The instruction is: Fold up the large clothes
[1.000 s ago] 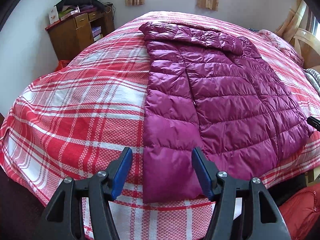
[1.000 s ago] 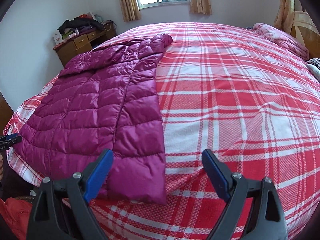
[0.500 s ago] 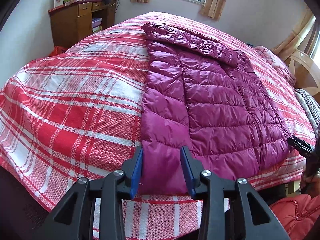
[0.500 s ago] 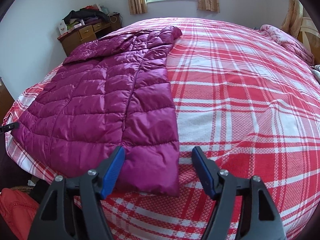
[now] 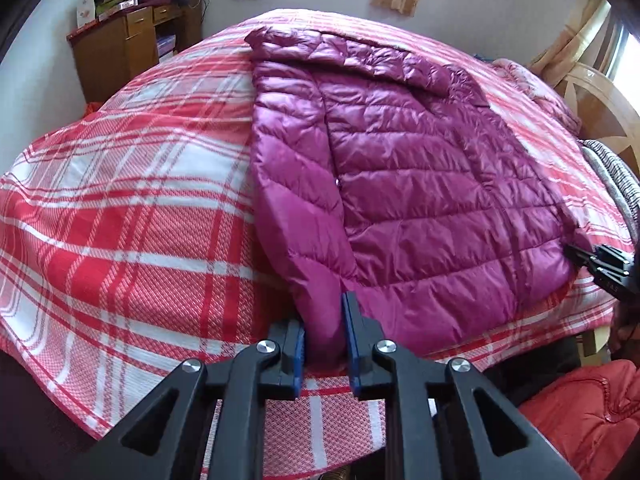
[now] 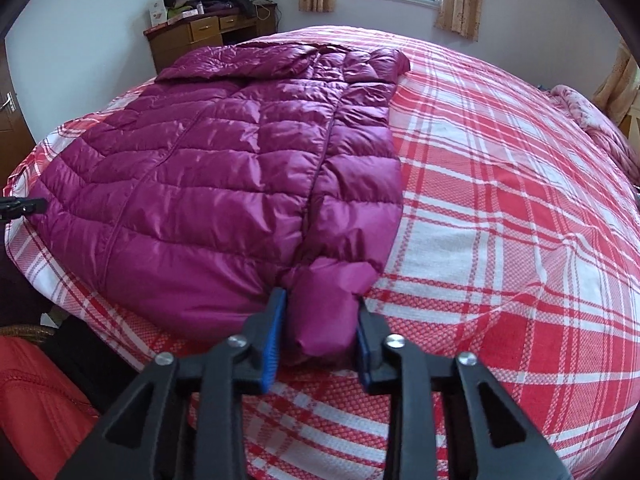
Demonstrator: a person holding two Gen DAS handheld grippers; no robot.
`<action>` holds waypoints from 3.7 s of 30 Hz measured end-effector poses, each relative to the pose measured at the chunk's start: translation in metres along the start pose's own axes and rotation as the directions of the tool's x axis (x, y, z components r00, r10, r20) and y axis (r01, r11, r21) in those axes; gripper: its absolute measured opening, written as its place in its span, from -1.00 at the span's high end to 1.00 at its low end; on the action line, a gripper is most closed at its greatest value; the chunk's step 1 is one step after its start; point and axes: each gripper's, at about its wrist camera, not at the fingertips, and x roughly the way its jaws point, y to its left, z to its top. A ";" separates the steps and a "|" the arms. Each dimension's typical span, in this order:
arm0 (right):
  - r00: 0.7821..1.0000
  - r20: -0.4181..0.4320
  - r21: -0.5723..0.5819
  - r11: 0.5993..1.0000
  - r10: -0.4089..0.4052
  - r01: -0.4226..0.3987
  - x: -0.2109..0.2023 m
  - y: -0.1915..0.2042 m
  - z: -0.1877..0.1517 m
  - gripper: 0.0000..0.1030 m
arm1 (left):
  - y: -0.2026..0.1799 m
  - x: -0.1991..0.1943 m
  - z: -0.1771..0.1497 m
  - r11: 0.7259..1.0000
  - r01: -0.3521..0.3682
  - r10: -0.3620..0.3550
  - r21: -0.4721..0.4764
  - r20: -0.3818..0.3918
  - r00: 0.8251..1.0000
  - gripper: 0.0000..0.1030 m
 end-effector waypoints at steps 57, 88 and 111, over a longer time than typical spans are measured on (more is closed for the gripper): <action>0.980 0.123 0.113 0.979 0.154 -0.168 -0.090 -0.030 -0.002 0.75 | -0.023 -0.097 0.003 0.973 0.200 -0.221 0.115 0.211 0.952 0.90; 0.928 0.291 0.301 0.899 0.231 -0.318 -0.044 -0.112 0.185 0.77 | 0.021 -0.042 0.203 0.967 0.125 -0.057 -0.224 0.287 0.956 0.89; 0.988 0.135 0.398 0.917 -0.069 0.010 0.186 -0.131 0.290 0.15 | 0.046 0.187 0.312 0.919 -0.262 0.304 -0.293 0.105 0.947 0.85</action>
